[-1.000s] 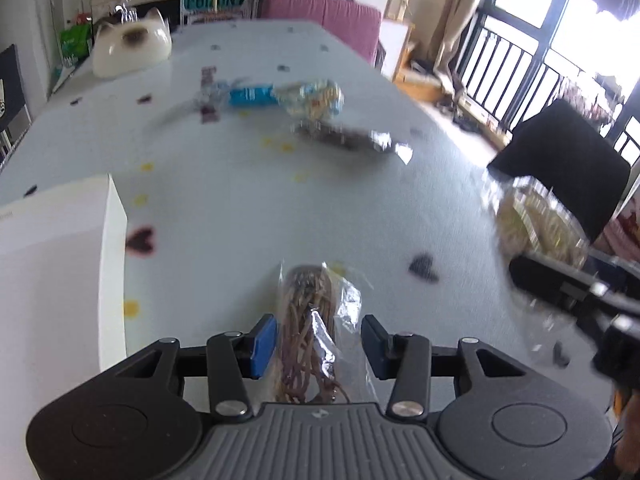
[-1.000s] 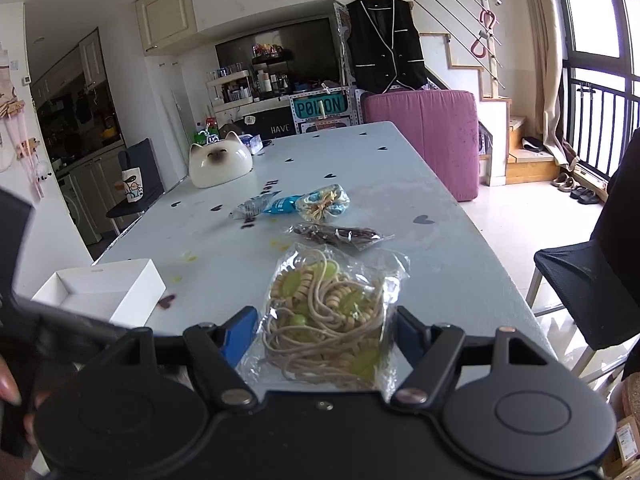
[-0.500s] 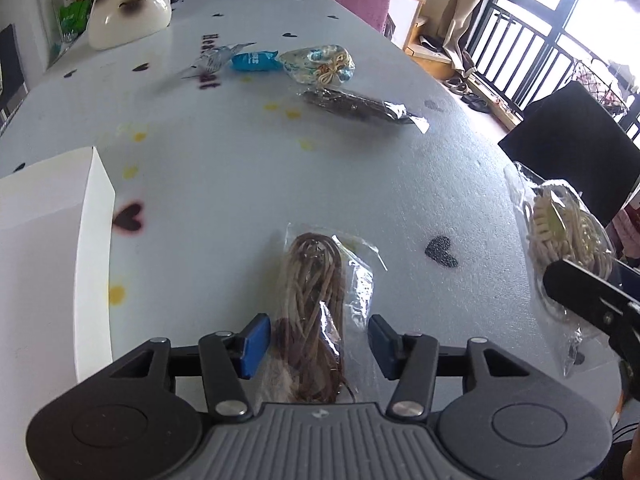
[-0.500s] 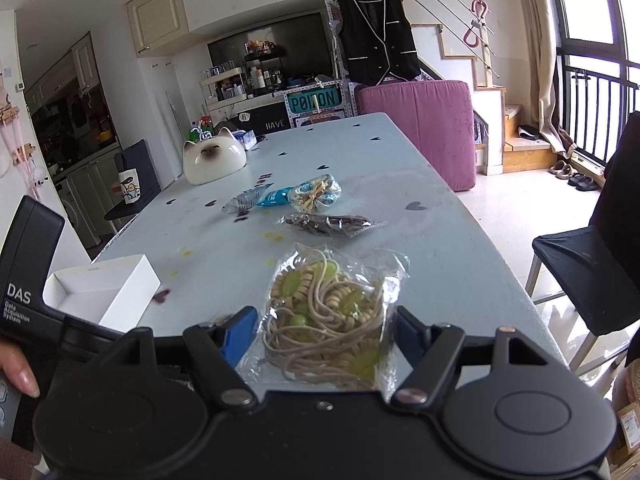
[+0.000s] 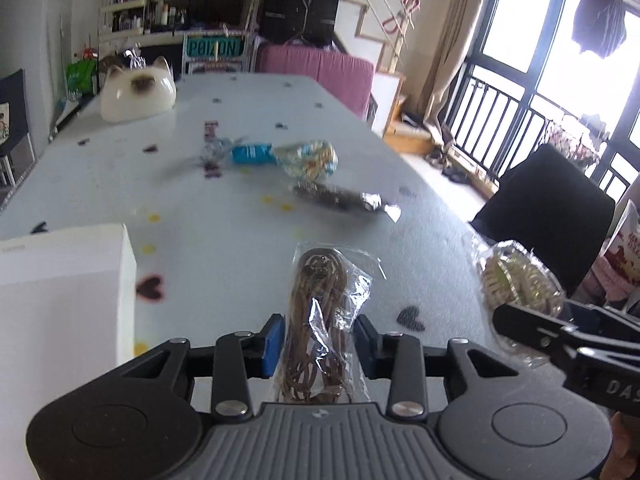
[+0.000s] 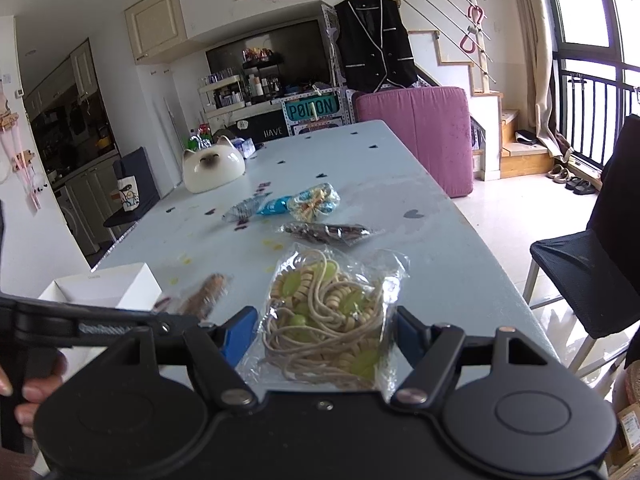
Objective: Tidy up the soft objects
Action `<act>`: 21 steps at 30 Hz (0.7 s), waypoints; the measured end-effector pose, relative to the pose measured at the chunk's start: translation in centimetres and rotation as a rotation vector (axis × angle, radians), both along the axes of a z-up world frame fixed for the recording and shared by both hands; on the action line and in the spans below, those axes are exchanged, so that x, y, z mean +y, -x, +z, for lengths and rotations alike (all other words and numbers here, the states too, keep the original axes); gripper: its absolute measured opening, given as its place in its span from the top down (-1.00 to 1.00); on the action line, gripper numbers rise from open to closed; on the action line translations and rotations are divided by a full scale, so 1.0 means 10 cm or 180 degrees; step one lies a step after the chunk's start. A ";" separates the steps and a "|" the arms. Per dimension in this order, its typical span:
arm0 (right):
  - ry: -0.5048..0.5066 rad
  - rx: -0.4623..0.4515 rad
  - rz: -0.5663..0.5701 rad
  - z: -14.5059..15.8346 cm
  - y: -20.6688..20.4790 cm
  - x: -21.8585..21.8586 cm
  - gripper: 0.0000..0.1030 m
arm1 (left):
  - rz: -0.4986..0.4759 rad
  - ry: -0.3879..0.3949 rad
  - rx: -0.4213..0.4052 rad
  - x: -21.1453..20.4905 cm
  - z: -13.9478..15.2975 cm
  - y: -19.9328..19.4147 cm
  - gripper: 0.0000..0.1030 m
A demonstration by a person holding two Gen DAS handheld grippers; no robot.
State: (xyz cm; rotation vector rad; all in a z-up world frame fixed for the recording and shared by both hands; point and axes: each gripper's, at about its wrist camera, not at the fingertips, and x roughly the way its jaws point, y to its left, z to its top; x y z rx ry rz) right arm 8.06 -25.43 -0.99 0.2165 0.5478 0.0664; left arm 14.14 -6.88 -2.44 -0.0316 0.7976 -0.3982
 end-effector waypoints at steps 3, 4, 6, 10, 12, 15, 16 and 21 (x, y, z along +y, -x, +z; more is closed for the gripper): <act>-0.0030 -0.0073 0.0044 0.06 0.01 0.07 -0.43 | 0.0045 0.0069 -0.0146 0.10 0.17 0.10 0.24; -0.0045 -0.0094 0.0069 0.08 0.01 0.10 -0.43 | 0.0065 0.0089 -0.0176 0.15 0.22 0.12 0.24; -0.0069 -0.0132 0.0132 0.11 0.01 0.17 -0.43 | 0.0119 0.0104 -0.0242 0.28 0.31 0.18 0.24; -0.0090 -0.0171 0.0273 0.16 -0.02 0.34 -0.43 | 0.0264 0.0075 -0.0351 0.60 0.46 0.29 0.24; -0.0087 -0.0181 0.0336 0.19 -0.03 0.44 -0.43 | 0.0332 0.0068 -0.0394 0.77 0.52 0.34 0.24; -0.0113 -0.0209 0.0432 0.23 -0.05 0.57 -0.43 | 0.0465 0.0014 -0.0464 1.02 0.58 0.41 0.24; -0.0128 -0.0216 0.0467 0.25 -0.06 0.62 -0.43 | 0.0505 -0.0004 -0.0478 1.11 0.60 0.44 0.24; -0.0182 -0.0208 0.0676 0.28 -0.11 0.90 -0.43 | 0.0707 -0.0058 -0.0459 1.48 0.58 0.57 0.24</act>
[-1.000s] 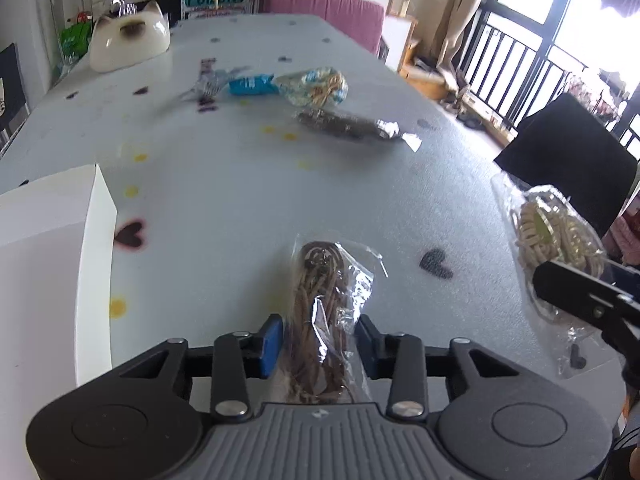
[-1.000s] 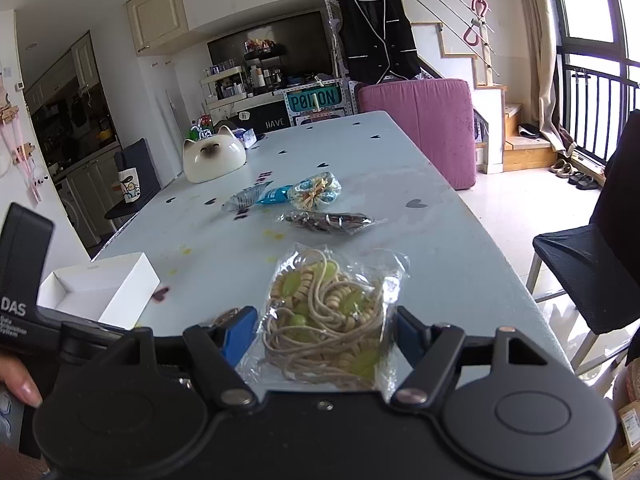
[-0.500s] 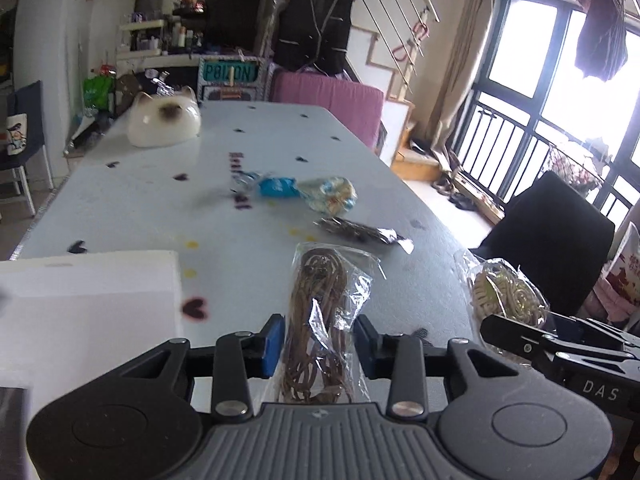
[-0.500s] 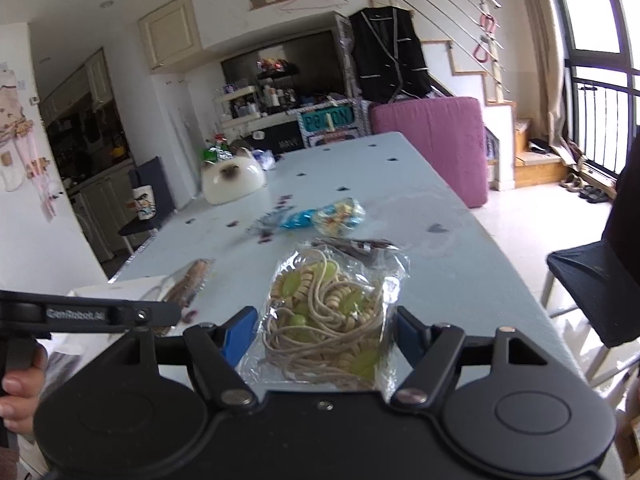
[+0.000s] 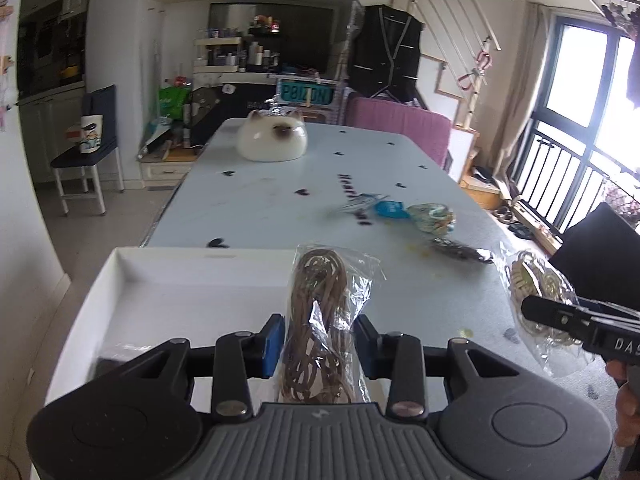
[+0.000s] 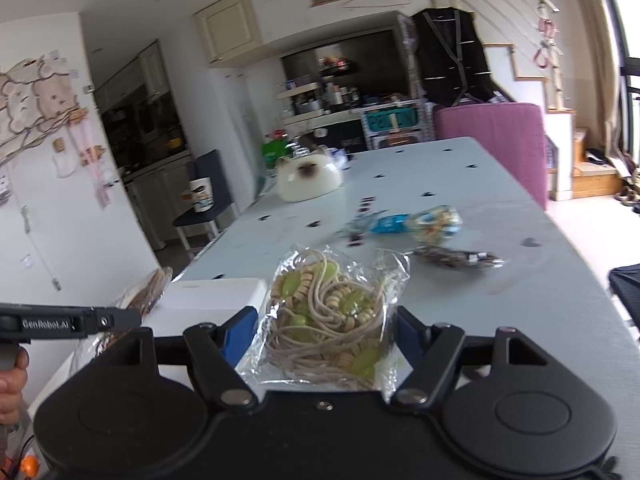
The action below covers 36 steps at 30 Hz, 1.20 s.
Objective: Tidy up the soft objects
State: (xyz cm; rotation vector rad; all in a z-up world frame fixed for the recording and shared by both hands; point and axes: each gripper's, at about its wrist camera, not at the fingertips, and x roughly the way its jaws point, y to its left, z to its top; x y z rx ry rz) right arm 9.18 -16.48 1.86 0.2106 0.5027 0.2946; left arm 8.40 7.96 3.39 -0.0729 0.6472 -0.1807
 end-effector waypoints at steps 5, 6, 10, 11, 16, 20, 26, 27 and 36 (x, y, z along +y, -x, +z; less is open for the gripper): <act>-0.0025 0.0072 0.0222 -0.01 -0.05 0.31 -0.43 | 0.0164 -0.0010 0.0112 0.30 -0.14 0.12 0.24; -0.0033 0.0090 0.0262 -0.02 -0.05 0.36 -0.43 | 0.0191 0.0000 0.0154 0.34 -0.18 0.13 0.24; -0.0051 0.0180 0.0423 -0.05 -0.08 0.61 -0.43 | 0.0264 0.0036 0.0339 0.49 -0.37 0.21 0.24; -0.0054 0.0208 0.0464 -0.05 -0.09 0.67 -0.43 | 0.0277 0.0049 0.0381 0.51 -0.42 0.23 0.23; -0.0111 0.0379 0.0619 -0.09 -0.12 0.97 -0.43 | 0.0385 0.0171 0.0554 0.64 -0.65 0.28 0.23; -0.0190 0.0526 0.0718 -0.12 -0.16 1.23 -0.43 | 0.0451 0.0162 0.0707 0.71 -0.79 0.33 0.21; -0.0156 0.0713 0.0685 -0.22 -0.20 1.56 -0.46 | 0.0489 0.0116 0.0683 0.73 -0.80 0.45 -0.30; -0.0114 0.0730 0.0643 -0.24 -0.20 1.59 -0.47 | 0.0495 0.0143 0.0686 0.74 -0.79 0.48 -0.33; -0.0119 0.0628 0.0630 -0.14 -0.18 1.52 -0.64 | 0.0406 0.0247 0.0342 0.81 -0.55 0.55 -0.32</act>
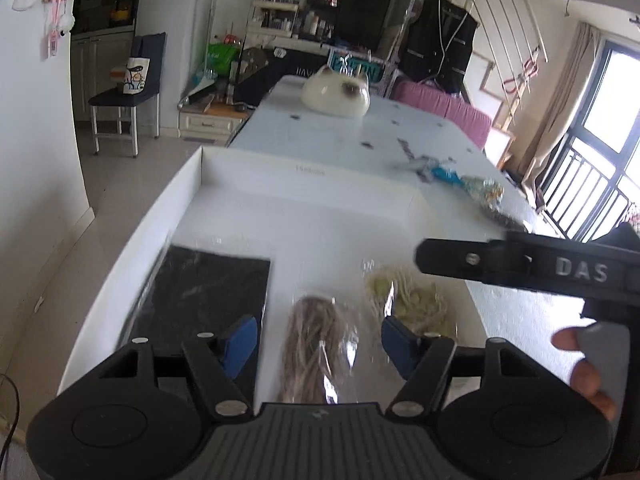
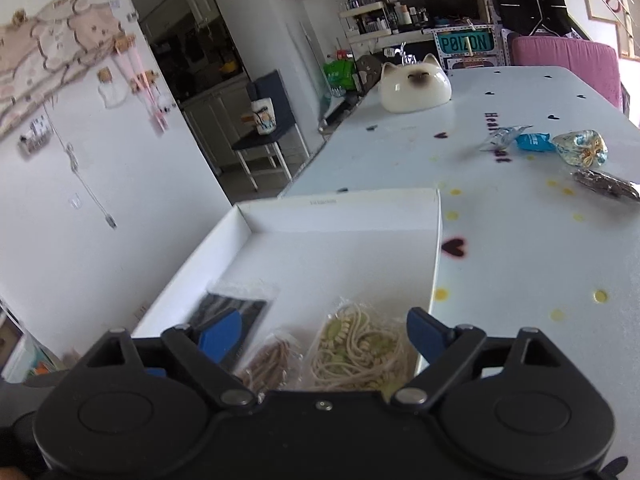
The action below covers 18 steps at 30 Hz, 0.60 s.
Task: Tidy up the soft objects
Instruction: 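Lower tan cord bag into box with left while right releases beaded-cord bag there, then open the left gripper to release the tan cord bag in the box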
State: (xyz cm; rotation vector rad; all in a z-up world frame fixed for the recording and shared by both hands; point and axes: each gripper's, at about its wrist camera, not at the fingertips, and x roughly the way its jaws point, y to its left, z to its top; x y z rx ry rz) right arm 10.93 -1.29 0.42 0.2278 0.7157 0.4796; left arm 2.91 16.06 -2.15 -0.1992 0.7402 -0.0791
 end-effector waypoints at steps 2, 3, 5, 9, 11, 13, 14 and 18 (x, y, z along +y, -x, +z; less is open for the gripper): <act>-0.0057 -0.0019 0.0006 0.03 -0.04 -0.05 -0.33 | 0.0014 0.0028 -0.0045 0.02 0.03 -0.05 -0.19; -0.0052 -0.0020 0.0018 0.03 -0.07 -0.06 -0.06 | 0.0023 0.0036 -0.0063 0.03 0.04 -0.08 -0.13; -0.0041 -0.0045 0.0083 0.03 -0.16 -0.04 0.20 | 0.0035 0.0054 -0.0068 0.04 0.04 -0.14 -0.05; 0.0112 0.0021 0.0177 -0.05 -0.40 0.12 0.43 | 0.0023 0.0053 0.0046 0.01 -0.06 -0.24 0.07; 0.0295 0.0041 0.0187 -0.12 -0.50 0.23 0.43 | -0.0019 0.0015 0.0146 -0.02 -0.13 -0.25 0.09; 0.0447 0.0084 0.0213 -0.19 -0.58 0.31 0.43 | -0.0045 -0.0040 0.0231 -0.05 -0.20 -0.24 0.10; 0.0484 0.0142 0.0246 -0.23 -0.61 0.34 0.43 | -0.0047 -0.0060 0.0262 -0.06 -0.23 -0.23 0.10; 0.0565 0.0264 0.0366 -0.32 -0.58 0.36 0.43 | -0.0040 -0.0100 0.0291 -0.07 -0.28 -0.18 0.10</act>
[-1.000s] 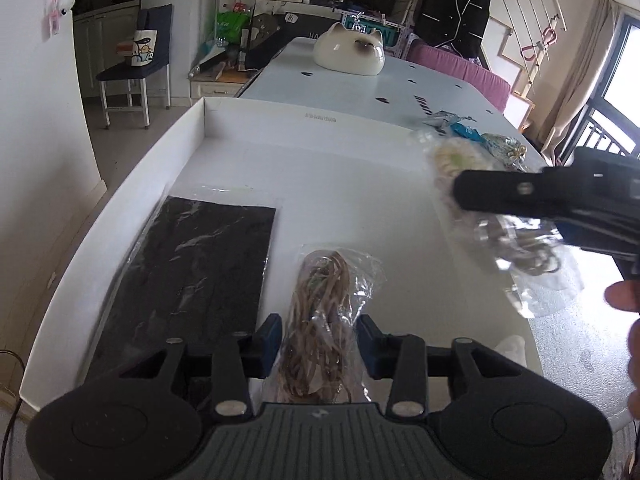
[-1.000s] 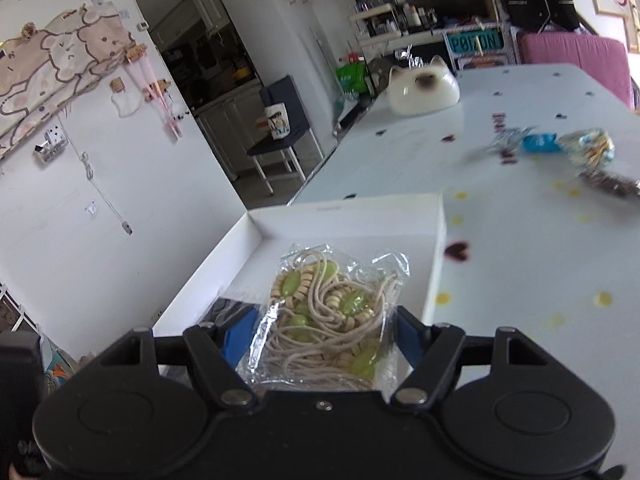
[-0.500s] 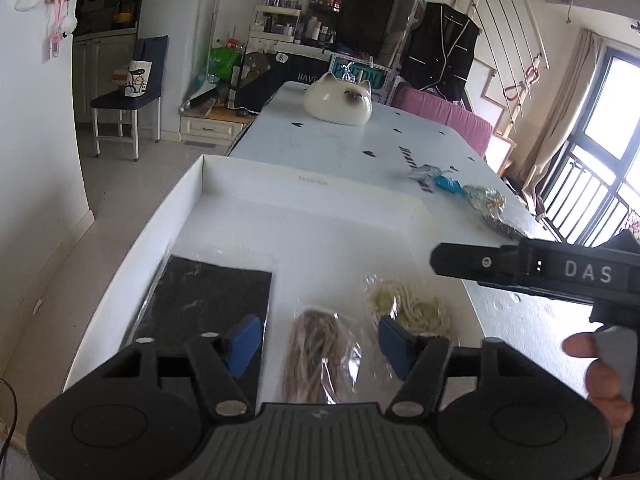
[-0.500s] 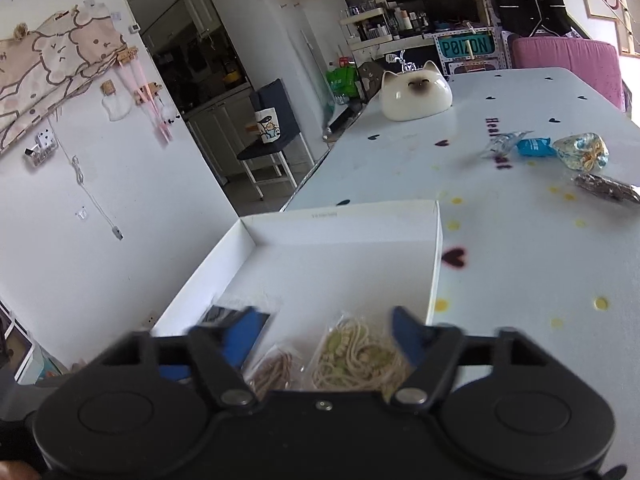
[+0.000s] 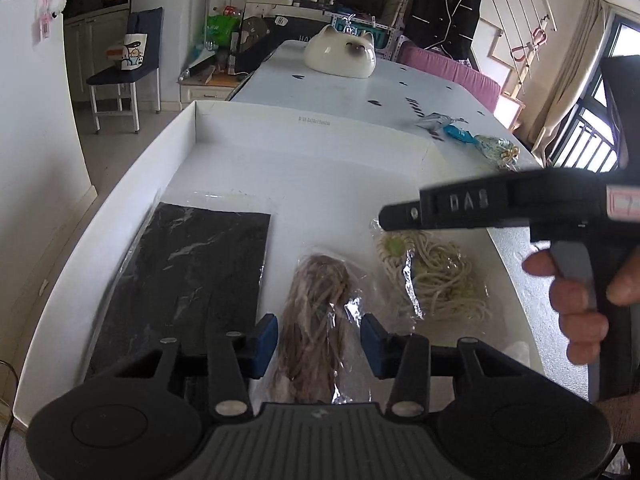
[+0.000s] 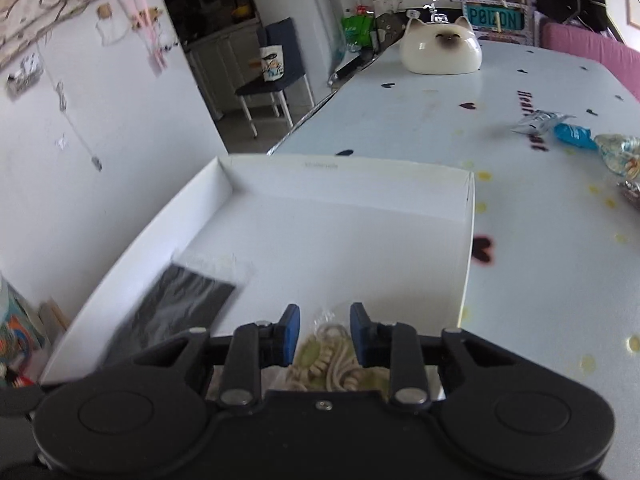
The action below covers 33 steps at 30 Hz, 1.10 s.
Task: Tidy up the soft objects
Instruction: 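Open the left gripper to release the tan cord bag in the box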
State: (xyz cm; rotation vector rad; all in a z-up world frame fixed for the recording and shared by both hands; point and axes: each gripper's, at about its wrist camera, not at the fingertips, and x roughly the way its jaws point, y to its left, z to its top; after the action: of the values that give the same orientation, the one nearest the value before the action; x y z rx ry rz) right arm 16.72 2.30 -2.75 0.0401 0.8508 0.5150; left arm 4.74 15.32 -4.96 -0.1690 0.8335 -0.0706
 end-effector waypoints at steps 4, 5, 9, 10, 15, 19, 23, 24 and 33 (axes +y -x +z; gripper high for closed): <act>-0.0006 0.0073 0.0074 0.01 0.15 -0.04 0.43 | 0.0011 0.0040 0.0020 0.02 0.01 0.02 0.10; -0.0014 0.0094 0.0095 0.01 0.19 -0.05 0.43 | 0.0018 0.0048 0.0028 0.03 0.02 0.02 0.10; -0.0057 0.0131 0.0142 0.03 0.33 -0.10 0.43 | 0.0060 0.0076 0.0050 0.03 0.02 0.02 0.09; -0.0071 0.0109 0.0129 0.04 0.36 -0.11 0.43 | 0.0072 0.0085 0.0056 0.03 0.02 0.02 0.09; -0.0171 -0.0105 0.0023 0.20 0.46 -0.25 0.41 | 0.0152 0.0170 0.0075 0.05 0.05 0.02 0.09; -0.0227 -0.0205 -0.0006 0.28 0.54 -0.37 0.40 | 0.0175 0.0181 0.0072 0.08 0.11 0.06 0.08; -0.0290 -0.0234 0.0007 0.30 0.64 -0.48 0.38 | 0.0195 0.0156 0.0022 0.10 0.17 0.11 0.08; -0.0311 -0.0236 0.0011 0.30 0.67 -0.51 0.33 | 0.0202 0.0151 0.0004 0.10 0.19 0.12 0.07; -0.0294 -0.0445 0.0013 0.41 0.92 -0.69 -0.21 | 0.0203 0.0013 -0.0131 0.04 0.33 0.23 -0.39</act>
State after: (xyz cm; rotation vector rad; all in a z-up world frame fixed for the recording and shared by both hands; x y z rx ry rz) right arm 7.50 -4.58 1.31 0.0860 0.6903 0.5542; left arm 2.49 15.76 -1.69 -0.1972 0.7863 -0.0159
